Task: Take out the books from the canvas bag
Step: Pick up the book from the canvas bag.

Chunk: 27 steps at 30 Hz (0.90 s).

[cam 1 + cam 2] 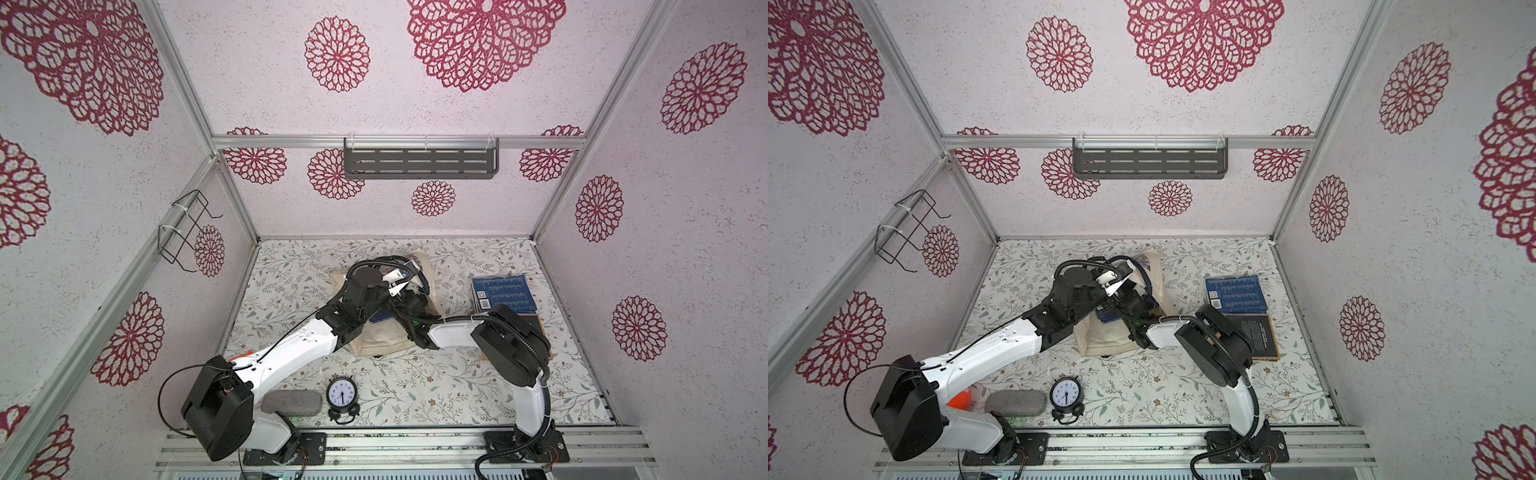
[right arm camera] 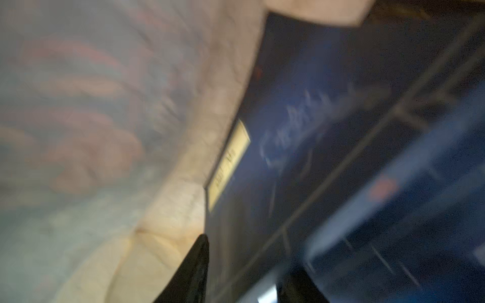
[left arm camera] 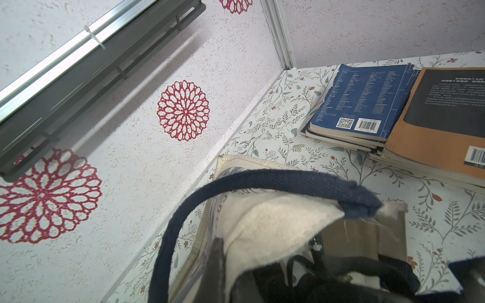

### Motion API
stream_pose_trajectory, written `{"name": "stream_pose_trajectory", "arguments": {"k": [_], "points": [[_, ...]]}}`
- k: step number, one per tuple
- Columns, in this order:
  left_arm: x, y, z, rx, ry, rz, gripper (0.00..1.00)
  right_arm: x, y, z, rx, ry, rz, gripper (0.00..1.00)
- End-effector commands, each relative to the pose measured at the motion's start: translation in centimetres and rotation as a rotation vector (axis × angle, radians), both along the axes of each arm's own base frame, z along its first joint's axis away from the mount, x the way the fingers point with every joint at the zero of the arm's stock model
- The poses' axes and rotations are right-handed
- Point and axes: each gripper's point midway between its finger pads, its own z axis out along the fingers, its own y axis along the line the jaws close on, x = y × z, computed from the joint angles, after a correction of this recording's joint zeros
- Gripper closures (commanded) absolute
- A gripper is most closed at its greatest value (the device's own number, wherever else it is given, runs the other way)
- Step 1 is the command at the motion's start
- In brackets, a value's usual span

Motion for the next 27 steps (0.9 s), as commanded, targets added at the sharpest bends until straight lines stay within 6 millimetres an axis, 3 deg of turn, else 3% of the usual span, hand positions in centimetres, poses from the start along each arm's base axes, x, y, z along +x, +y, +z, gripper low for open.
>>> {"name": "stream_pose_trajectory", "arguments": {"k": [1, 7, 9, 11, 18, 27], "points": [[-1.0, -1.5, 4.7, -0.094, -0.108, -0.066, 1.00, 1.5, -0.3, 6.1, 0.073, -0.144, -0.036, 0.60], [-0.9, -1.6, 4.5, -0.094, -0.103, -0.066, 1.00, 2.2, 1.1, 4.1, 0.117, -0.087, -0.005, 0.60], [-0.9, -1.6, 4.4, -0.094, -0.102, -0.063, 1.00, 2.4, 1.7, 3.0, 0.140, -0.057, 0.008, 0.66], [-0.9, -1.6, 4.4, -0.097, -0.098, -0.060, 1.00, 2.4, 2.3, 2.4, 0.147, -0.045, 0.030, 0.78], [0.4, -0.9, 3.9, -0.087, -0.096, 0.011, 1.00, 0.5, 1.1, 3.2, 0.113, -0.092, 0.049, 1.00], [2.4, 0.2, 3.4, -0.103, -0.073, 0.109, 1.00, -4.5, -2.2, 5.9, 0.052, -0.215, 0.118, 1.00]]}}
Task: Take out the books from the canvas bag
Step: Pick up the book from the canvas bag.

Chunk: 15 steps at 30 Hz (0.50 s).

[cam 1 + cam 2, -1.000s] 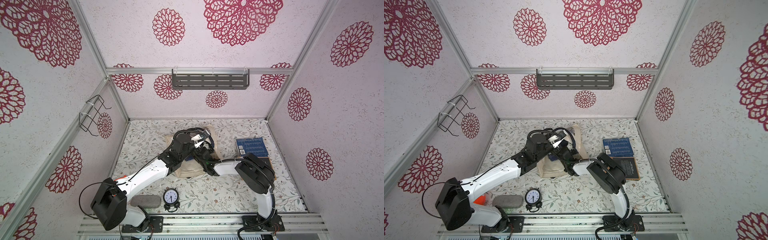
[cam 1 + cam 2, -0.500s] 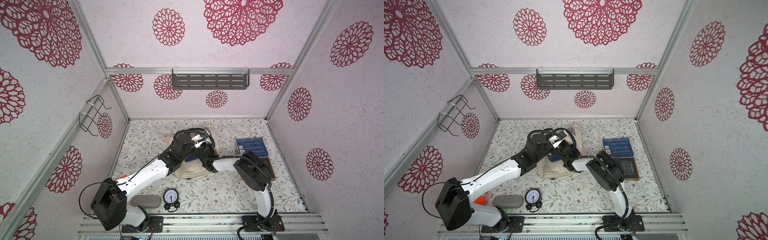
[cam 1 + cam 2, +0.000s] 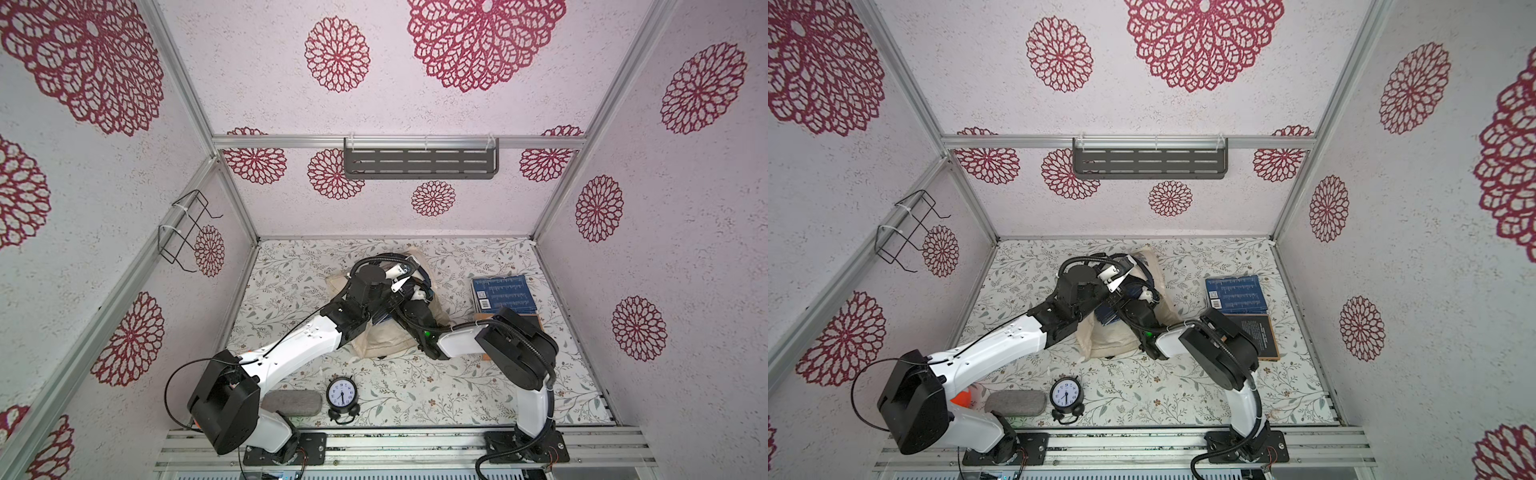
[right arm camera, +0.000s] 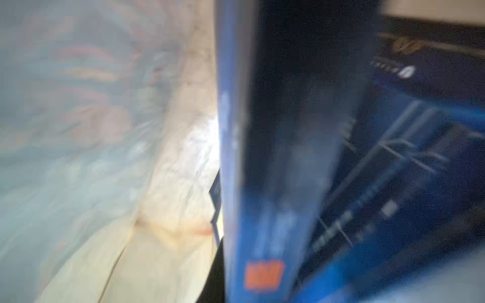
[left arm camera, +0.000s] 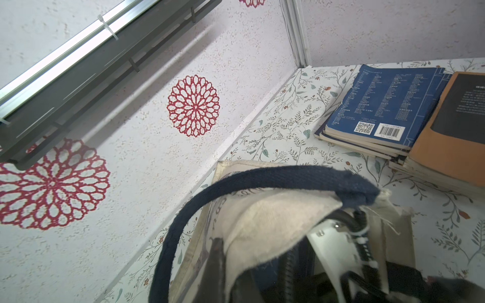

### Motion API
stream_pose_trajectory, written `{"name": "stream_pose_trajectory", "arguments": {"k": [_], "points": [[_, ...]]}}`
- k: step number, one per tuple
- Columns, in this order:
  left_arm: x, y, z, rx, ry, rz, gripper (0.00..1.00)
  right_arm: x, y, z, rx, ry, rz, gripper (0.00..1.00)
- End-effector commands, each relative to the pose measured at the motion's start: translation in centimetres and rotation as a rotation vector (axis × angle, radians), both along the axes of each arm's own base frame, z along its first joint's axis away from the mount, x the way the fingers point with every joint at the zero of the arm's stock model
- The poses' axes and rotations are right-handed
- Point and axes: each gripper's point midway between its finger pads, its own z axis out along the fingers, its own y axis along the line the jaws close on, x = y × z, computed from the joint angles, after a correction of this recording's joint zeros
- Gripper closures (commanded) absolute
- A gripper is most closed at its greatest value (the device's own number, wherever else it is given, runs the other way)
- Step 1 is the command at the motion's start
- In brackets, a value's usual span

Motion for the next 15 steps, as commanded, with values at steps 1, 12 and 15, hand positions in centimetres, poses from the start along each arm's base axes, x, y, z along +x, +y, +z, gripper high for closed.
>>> {"name": "stream_pose_trajectory", "arguments": {"k": [1, 12, 15], "points": [[1.1, 0.0, 3.3, -0.080, -0.076, 0.041, 1.00, -1.3, -0.6, 7.5, 0.049, -0.217, 0.041, 1.00], [1.7, 0.2, 3.2, -0.095, -0.062, 0.072, 1.00, -7.9, -7.1, 11.6, -0.134, -0.414, 0.068, 1.00], [1.8, 0.4, 3.5, -0.096, -0.069, 0.086, 1.00, -9.6, -9.2, 12.5, -0.193, -0.468, 0.072, 1.00]]}}
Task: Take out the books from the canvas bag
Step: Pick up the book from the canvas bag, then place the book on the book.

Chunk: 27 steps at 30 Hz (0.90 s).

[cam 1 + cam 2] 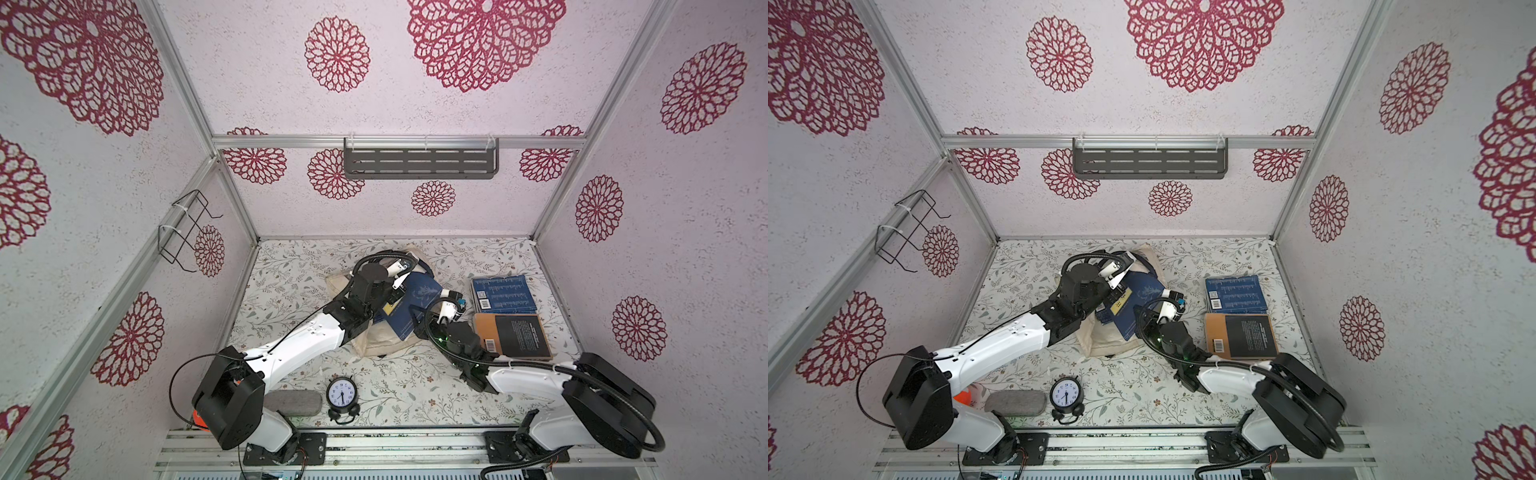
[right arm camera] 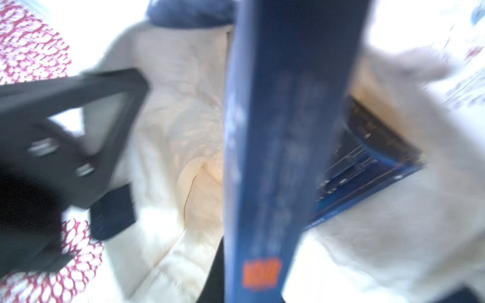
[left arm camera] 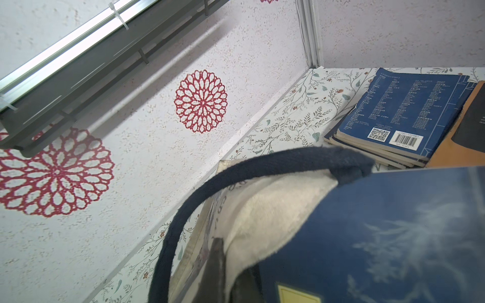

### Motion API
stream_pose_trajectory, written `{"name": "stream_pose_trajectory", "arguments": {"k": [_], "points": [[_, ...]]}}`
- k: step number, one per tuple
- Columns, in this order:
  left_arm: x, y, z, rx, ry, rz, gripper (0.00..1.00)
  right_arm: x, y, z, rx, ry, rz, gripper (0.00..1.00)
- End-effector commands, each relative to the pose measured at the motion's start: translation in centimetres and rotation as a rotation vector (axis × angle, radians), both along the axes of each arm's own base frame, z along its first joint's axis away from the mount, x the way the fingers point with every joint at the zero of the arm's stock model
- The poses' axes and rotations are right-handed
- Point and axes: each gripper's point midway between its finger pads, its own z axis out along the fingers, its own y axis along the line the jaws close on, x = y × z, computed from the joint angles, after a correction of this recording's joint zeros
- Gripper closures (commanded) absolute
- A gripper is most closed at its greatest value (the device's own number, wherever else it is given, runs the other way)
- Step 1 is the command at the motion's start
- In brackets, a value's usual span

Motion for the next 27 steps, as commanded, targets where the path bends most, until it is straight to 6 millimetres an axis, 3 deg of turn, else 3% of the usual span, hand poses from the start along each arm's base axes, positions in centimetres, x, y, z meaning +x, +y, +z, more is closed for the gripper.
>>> {"name": "stream_pose_trajectory", "arguments": {"k": [1, 9, 16, 19, 27], "points": [[0.8, 0.2, 3.7, -0.071, -0.082, 0.033, 1.00, -1.3, -2.8, 4.4, -0.033, -0.178, -0.041, 1.00], [0.7, -0.3, 3.1, -0.051, -0.069, 0.010, 1.00, -4.0, -13.2, 5.3, -0.052, -0.211, -0.327, 1.00], [-0.4, -1.3, 2.9, -0.017, -0.087, -0.032, 1.00, -4.3, -21.6, 3.3, -0.023, -0.098, -0.653, 1.00], [-0.6, -1.5, 2.8, -0.003, -0.091, -0.036, 1.00, -4.1, -23.3, 1.7, 0.049, -0.031, -0.705, 1.00], [-0.8, -1.7, 2.7, 0.002, -0.091, -0.050, 1.00, -2.7, -24.3, -3.8, 0.202, 0.162, -0.719, 1.00]]}}
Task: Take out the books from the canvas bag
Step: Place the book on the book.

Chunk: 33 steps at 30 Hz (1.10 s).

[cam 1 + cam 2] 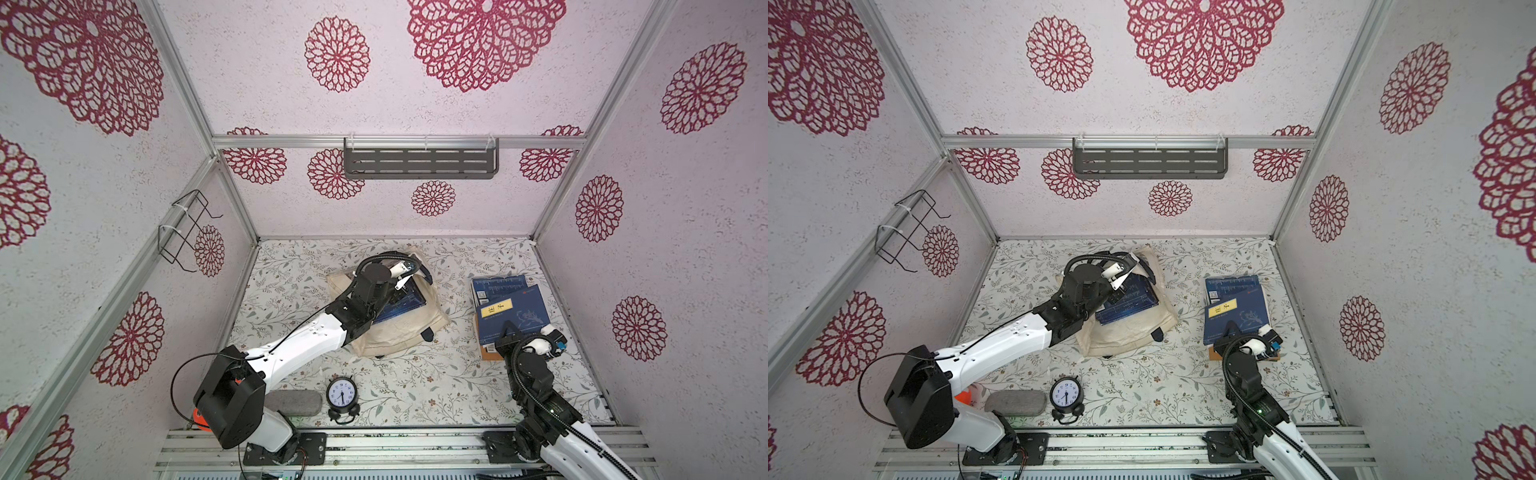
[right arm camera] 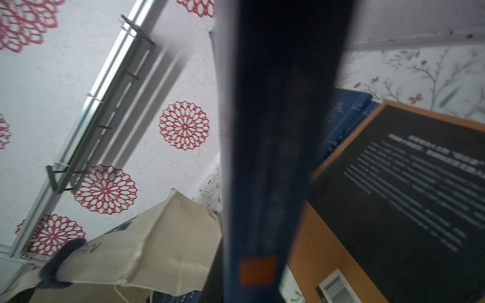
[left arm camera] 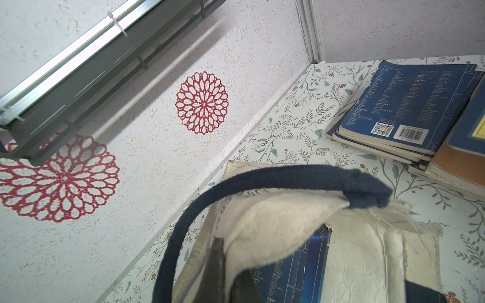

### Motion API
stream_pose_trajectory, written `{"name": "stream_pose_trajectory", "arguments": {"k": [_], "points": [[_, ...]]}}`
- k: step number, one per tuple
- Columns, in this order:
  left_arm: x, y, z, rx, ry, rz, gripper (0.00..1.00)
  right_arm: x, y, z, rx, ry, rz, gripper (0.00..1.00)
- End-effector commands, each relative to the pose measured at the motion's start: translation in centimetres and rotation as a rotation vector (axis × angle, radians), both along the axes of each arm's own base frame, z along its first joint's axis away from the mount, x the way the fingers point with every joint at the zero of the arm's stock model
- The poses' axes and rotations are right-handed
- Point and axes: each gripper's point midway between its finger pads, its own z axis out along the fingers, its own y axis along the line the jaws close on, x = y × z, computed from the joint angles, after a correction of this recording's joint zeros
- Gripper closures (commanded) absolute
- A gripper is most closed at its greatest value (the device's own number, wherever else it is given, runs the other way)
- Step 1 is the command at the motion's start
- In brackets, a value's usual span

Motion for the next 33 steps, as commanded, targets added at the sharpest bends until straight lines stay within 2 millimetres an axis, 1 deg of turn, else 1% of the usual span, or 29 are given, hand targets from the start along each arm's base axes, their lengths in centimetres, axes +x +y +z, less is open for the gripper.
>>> {"name": "stream_pose_trajectory", "arguments": {"k": [1, 4, 6, 8, 10, 13, 15, 17, 20, 25, 27, 28, 32, 33], "points": [[-0.4, -1.0, 2.6, -0.041, -0.071, -0.034, 1.00, 0.6, 0.1, -0.2, 0.171, -0.020, 0.004, 1.00], [-0.5, -1.0, 2.5, -0.039, -0.069, -0.036, 1.00, 0.8, -0.7, -1.7, 0.210, 0.009, -0.031, 1.00], [-0.5, -1.1, 2.4, -0.038, -0.066, -0.039, 1.00, 1.1, -0.9, -2.8, 0.230, 0.041, -0.030, 1.00], [-0.5, -1.1, 2.4, -0.037, -0.065, -0.042, 1.00, 1.4, -1.1, -4.7, 0.278, 0.104, -0.029, 1.00], [-0.5, -1.1, 2.3, -0.036, -0.064, -0.040, 1.00, 1.5, -1.3, -5.9, 0.304, 0.141, -0.026, 1.00], [-0.5, -1.1, 2.3, -0.032, -0.064, -0.042, 1.00, 1.3, -2.0, -7.5, 0.346, 0.202, -0.052, 1.00], [-0.5, -1.1, 2.3, -0.031, -0.064, -0.040, 1.00, 1.1, -2.2, -7.8, 0.347, 0.222, -0.063, 1.00], [-0.4, -1.1, 2.3, -0.032, -0.065, -0.041, 1.00, 0.6, -2.9, -8.5, 0.348, 0.258, -0.106, 1.00], [-0.4, -1.1, 2.2, -0.028, -0.063, -0.041, 1.00, 0.5, -3.7, -8.8, 0.352, 0.252, -0.130, 1.00], [-0.5, -1.2, 2.0, -0.026, -0.056, -0.046, 1.00, 1.5, -3.3, -9.3, 0.375, 0.298, -0.061, 1.00], [-0.5, -1.2, 2.0, -0.023, -0.055, -0.047, 1.00, 1.5, -3.2, -9.8, 0.394, 0.323, -0.047, 1.00], [-0.6, -1.2, 2.0, -0.024, -0.055, -0.049, 1.00, 1.4, -3.4, -10.0, 0.400, 0.331, -0.056, 1.00], [-0.6, -1.3, 2.1, -0.023, -0.055, -0.052, 1.00, 1.5, -4.0, -9.7, 0.375, 0.331, -0.065, 1.00], [-0.6, -1.3, 2.0, -0.021, -0.053, -0.054, 1.00, 1.4, -4.2, -9.7, 0.367, 0.336, -0.074, 0.98]]}}
